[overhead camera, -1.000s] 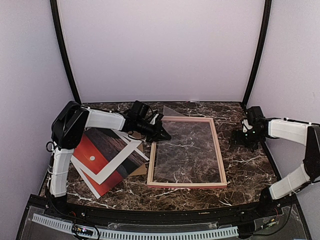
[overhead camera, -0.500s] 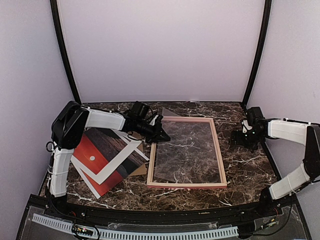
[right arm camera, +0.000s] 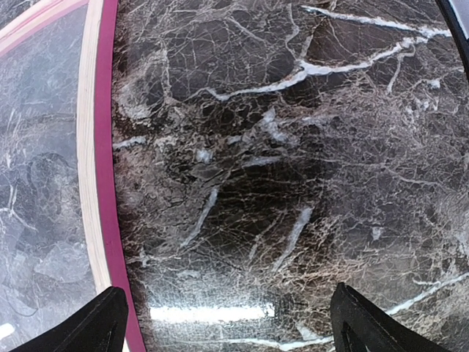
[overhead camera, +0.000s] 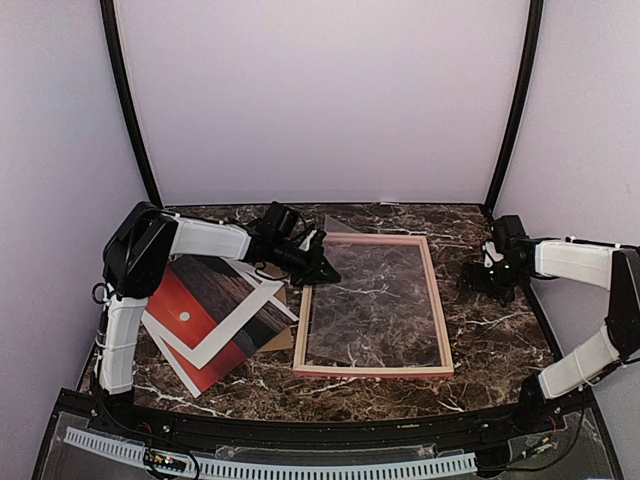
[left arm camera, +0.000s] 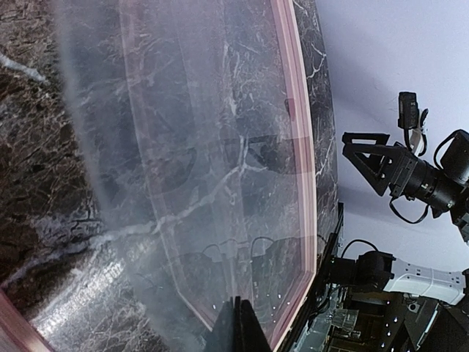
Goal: Put the photo into the frame
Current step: Place the glass panel in the frame body.
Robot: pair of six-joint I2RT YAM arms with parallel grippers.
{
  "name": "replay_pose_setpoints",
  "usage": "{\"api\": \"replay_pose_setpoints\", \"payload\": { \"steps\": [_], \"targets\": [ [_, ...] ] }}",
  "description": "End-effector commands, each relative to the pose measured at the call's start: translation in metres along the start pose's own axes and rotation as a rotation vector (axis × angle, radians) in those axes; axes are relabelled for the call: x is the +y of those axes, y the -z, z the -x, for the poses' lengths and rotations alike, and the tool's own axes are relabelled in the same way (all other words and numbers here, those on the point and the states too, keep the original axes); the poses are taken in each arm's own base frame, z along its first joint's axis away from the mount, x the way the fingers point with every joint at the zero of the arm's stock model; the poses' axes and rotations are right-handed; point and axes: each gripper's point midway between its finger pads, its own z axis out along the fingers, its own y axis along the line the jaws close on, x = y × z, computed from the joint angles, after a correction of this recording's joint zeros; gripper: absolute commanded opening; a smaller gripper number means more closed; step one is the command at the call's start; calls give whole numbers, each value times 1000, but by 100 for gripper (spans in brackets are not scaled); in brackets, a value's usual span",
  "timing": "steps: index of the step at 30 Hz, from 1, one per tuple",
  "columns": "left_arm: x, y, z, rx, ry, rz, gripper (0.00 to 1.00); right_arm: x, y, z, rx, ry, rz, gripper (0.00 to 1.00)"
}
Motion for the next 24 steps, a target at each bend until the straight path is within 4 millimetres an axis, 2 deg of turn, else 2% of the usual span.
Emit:
{"api": "replay_pose_setpoints", "payload": {
  "steps": [1, 24],
  "targets": [
    [-13, 5, 7, -7, -44, -4, 0, 1, -3, 0, -6, 1, 12, 98],
    [-12, 6, 11, -9, -62, 17, 0, 2, -5, -2, 4, 1, 19, 99]
  ]
}}
